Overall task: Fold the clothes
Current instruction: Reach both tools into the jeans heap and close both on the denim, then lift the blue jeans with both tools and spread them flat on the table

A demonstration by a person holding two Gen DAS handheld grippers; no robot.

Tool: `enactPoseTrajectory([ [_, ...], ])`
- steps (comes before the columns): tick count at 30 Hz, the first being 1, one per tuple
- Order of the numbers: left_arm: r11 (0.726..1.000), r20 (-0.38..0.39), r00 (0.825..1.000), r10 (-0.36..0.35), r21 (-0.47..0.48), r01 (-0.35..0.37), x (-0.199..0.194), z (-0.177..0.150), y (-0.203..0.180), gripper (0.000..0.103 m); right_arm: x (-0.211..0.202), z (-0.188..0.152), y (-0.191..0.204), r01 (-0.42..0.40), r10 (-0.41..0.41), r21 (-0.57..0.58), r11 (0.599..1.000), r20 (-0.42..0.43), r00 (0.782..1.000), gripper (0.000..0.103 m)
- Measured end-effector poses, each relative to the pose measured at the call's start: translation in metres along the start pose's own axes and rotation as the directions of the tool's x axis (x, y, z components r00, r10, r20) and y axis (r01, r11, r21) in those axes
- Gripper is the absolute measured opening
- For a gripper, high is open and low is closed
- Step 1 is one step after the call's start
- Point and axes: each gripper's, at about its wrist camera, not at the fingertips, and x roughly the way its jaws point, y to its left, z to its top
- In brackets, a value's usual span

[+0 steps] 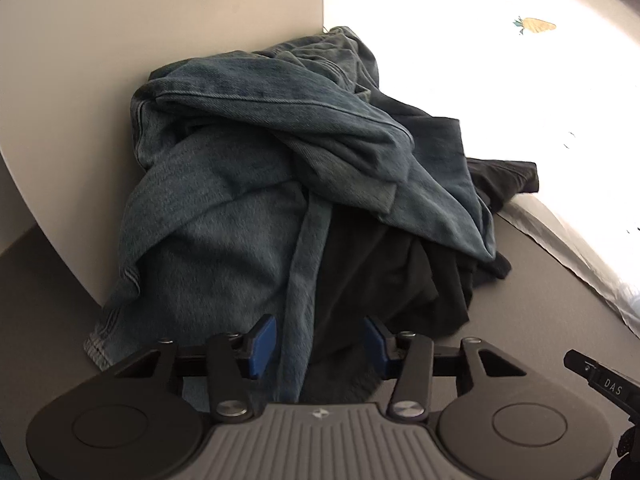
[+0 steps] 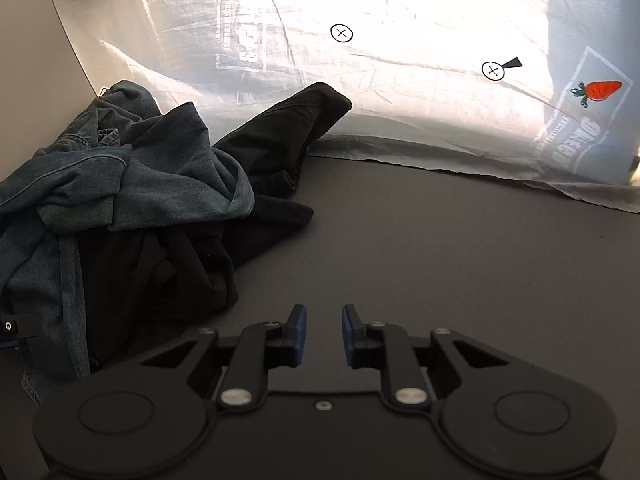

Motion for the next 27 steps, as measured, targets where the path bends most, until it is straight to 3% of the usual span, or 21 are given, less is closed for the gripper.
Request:
enactPoseTrajectory([
  [4, 0.999, 0.009, 0.999, 0.040, -0.026, -0.039, 0.043, 0.028, 0.018, 0.047, 0.045, 0.032, 0.018, -0.073, 0.073, 0.041, 0.996, 0.004, 0.997, 0.010],
  [8, 0.997, -0.017, 0.999, 0.045, -0.067, -0.046, 0.071, 0.034, 0.025, 0.046, 0.084, 0.051, 0.031, -0.144, 0.143, 0.086, 0.986, 0.018, 0.990, 0.016],
  [13, 0.994, 0.036, 0.996, 0.087, 0.063, -0.089, 0.075, 0.021, 0.009, 0.050, 0.125, 0.058, 0.044, -0.155, 0.155, 0.140, 0.978, 0.006, 0.988, 0.033],
  [16, 0.989, 0.048, 0.993, 0.105, 0.103, -0.110, 0.075, 0.018, 0.001, 0.053, 0.144, 0.059, 0.042, -0.162, 0.166, 0.215, 0.963, -0.002, 0.986, 0.033],
  [18, 0.990, 0.041, 0.993, 0.110, 0.083, -0.113, 0.074, 0.019, 0.000, 0.053, 0.147, 0.059, 0.037, -0.193, 0.199, 0.246, 0.950, -0.002, 0.980, 0.018],
  [19, 0.991, 0.036, 0.993, 0.111, 0.073, -0.113, 0.073, 0.020, 0.000, 0.053, 0.143, 0.059, 0.037, -0.192, 0.196, 0.226, 0.955, 0.003, 0.981, 0.011],
  [23, 0.993, 0.006, 0.993, 0.114, 0.019, -0.114, 0.061, 0.021, -0.001, 0.053, 0.098, 0.054, 0.056, -0.077, 0.083, -0.051, 0.996, 0.126, 0.989, 0.009],
  [27, 0.990, 0.035, 0.989, 0.143, 0.008, -0.144, 0.026, 0.012, -0.008, 0.053, 0.035, 0.043, 0.051, 0.034, 0.018, -0.175, 0.984, 0.286, 0.958, 0.009],
])
